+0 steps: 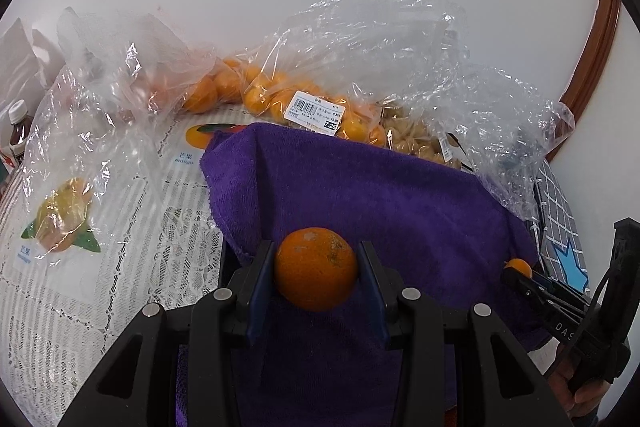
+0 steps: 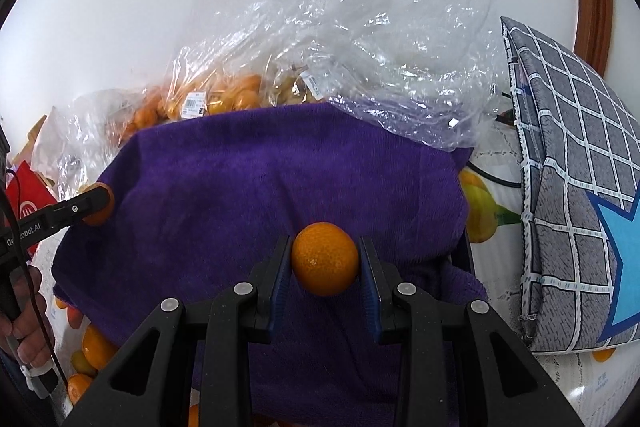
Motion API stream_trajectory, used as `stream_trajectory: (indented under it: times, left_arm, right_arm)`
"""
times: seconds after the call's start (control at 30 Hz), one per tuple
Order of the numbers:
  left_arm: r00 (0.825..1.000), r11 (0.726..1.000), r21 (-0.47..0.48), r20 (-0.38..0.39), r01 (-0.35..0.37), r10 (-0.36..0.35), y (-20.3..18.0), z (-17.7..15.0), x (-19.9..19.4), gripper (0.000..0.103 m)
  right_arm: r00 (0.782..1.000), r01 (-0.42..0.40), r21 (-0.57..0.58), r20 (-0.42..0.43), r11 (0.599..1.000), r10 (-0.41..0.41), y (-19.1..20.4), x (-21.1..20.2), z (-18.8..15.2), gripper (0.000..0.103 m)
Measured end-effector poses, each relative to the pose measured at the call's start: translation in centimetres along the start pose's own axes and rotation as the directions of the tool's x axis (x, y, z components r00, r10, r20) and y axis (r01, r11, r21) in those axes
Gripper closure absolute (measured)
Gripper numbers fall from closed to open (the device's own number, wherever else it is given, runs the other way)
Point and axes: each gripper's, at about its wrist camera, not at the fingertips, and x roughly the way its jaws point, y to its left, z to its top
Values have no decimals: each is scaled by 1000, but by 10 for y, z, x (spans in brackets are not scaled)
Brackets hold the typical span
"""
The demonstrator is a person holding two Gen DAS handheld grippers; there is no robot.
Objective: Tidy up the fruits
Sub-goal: 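Lower the orange onto the purple towel and open the right gripper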
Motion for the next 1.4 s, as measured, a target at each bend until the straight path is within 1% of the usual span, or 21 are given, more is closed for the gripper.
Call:
stream_trajectory:
  times: [0.37, 0.5, 0.63, 0.77, 1.03, 1.27, 1.33, 1.4]
  left_arm:
    - [1000, 999, 33, -7, -29, 29, -3, -3, 7, 64]
    - [999, 999, 38, -9, -32, 33, -3, -3, 8, 64]
    - [999, 998, 39, -16, -41, 42, -3, -3, 10, 64]
    - [999, 998, 44, -15, -46, 46, -3, -3, 10, 64]
    - [998, 996, 69, -13, -62, 63, -6, -5, 12, 64]
    - [997, 994, 84, -15, -72, 73, -8, -6, 14, 64]
    - [998, 994, 83, -12, -66, 67, -8, -6, 13, 62]
    - [999, 996, 74, -8, -49, 49, -8, -6, 11, 54]
  right_arm:
    - [1000, -4, -3, -20, 1000, 3, 1, 5, -1, 70]
    - [1000, -24, 5, -13, 1000, 24, -1, 2, -2, 65]
    - [1000, -21, -11, -3, 1000, 21, 2, -3, -4, 56]
    - [1000, -14, -31, 26, 999, 15, 6, -11, -6, 52]
    - [998, 3, -48, 63, 999, 0, 8, -23, -7, 51]
    - [997, 16, -29, 78, 999, -13, 3, -27, -6, 51]
    - [997, 18, -22, 72, 1000, -16, 1, -28, -5, 51]
    - [997, 13, -14, 75, 1000, -12, 0, -29, -4, 51]
